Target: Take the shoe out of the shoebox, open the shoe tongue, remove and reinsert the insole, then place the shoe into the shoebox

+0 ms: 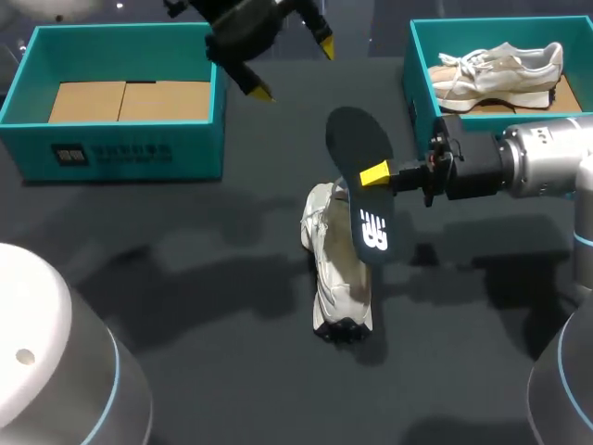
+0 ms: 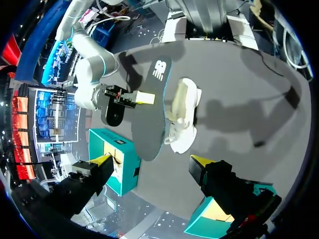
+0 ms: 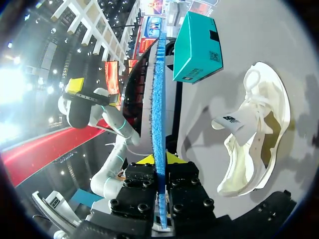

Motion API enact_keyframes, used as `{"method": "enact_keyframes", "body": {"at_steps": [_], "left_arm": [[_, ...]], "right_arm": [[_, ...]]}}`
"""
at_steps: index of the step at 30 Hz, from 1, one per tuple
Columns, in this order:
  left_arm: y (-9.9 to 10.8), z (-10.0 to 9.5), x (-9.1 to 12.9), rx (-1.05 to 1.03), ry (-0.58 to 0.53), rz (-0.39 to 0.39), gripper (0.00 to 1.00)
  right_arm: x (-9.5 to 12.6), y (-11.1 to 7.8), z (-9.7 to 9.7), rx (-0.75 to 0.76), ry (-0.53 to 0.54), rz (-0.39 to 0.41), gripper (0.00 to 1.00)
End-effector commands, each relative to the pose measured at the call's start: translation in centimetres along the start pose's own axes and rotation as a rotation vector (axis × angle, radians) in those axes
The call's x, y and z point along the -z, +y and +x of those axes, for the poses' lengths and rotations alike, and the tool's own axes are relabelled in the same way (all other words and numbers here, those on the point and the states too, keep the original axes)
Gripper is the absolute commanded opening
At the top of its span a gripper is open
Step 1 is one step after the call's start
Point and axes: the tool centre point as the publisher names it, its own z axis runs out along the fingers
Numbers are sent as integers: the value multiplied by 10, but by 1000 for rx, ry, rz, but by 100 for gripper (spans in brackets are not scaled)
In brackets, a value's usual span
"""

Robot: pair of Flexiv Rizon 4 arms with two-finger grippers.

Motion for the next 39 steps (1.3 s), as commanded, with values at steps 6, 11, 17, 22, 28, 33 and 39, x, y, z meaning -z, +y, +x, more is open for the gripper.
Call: {"method": "enact_keyframes", "body": {"at_steps": [6, 11, 17, 22, 28, 33, 39], "left_arm": [[-7, 25, 3, 1, -447, 12, 100], [-7, 25, 3, 1, -447, 12, 100], [-7, 25, 3, 1, -447, 12, 100], [-5, 33, 7, -6, -514, 50, 100], [-6, 46, 10, -8, -597, 85, 100], [-8, 49, 11, -9, -608, 112, 100], [-8, 49, 11, -9, -608, 112, 100]], "right_arm": [[-1, 0, -1, 0, -1, 0, 0], [-1, 0, -1, 0, -1, 0, 0], [-1, 0, -1, 0, -1, 0, 0], [-1, 0, -1, 0, -1, 0, 0], [-1, 0, -1, 0, -1, 0, 0], [-1, 0, -1, 0, -1, 0, 0], [-1, 0, -1, 0, -1, 0, 0]]}}
